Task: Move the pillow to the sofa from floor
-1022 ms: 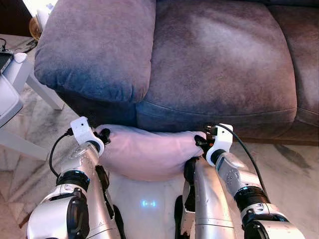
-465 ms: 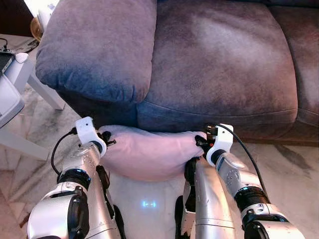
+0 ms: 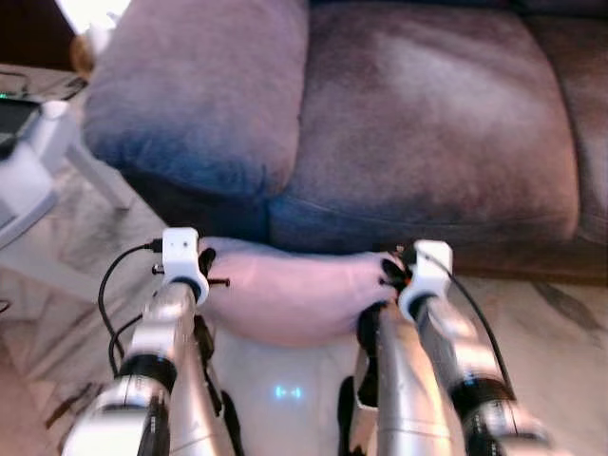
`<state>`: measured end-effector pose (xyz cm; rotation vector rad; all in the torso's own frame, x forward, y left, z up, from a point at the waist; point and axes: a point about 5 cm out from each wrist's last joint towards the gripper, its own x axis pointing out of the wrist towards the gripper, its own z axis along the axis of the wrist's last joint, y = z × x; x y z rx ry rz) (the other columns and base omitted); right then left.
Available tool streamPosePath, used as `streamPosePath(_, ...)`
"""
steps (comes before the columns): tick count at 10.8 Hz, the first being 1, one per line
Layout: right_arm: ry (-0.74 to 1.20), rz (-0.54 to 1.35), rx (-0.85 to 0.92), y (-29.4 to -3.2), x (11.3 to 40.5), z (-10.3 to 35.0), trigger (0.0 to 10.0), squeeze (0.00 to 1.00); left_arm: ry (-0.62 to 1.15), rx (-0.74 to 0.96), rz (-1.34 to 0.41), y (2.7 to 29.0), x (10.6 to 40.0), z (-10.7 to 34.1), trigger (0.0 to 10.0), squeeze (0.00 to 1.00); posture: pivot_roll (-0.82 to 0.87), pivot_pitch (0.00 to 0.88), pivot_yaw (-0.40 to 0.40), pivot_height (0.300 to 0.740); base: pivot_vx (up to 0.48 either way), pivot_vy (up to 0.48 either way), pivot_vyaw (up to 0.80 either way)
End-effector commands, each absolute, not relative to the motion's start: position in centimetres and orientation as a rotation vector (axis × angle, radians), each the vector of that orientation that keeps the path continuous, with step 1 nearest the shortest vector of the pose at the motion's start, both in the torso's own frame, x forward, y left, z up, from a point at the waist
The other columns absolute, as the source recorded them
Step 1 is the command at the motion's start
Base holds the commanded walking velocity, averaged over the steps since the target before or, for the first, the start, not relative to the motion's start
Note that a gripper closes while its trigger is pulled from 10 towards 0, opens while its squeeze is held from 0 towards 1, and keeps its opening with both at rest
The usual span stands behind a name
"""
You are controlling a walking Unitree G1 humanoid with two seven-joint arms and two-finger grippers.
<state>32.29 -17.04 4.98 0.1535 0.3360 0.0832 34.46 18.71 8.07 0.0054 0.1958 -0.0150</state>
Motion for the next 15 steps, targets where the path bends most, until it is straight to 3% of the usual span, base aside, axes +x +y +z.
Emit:
streamPosePath(1,0.188,0.031,0.101,-18.3,32.6,7.2,10.0,0.00,0.125,0.047,0.005,19.4,34.2,8.9,10.0,0.00,0.06,0.164,-0.022,0.462,0.000,0.000,0.00)
streamPosePath(6,0.037,-0.072,0.040,-19.8,29.0,7.1,10.0,0.00,0.037,0.085,0.008,19.4,31.4,8.6,10.0,0.00,0.06,0.132,-0.005,0.462,0.000,0.000,0.00)
streamPosePath(15,-0.006,-0.082,0.006,-19.7,29.2,7.9,10.0,0.00,-0.030,0.078,0.039,19.4,31.1,9.4,10.0,0.00,0.06,0.108,-0.012,0.470,0.000,0.000,0.00)
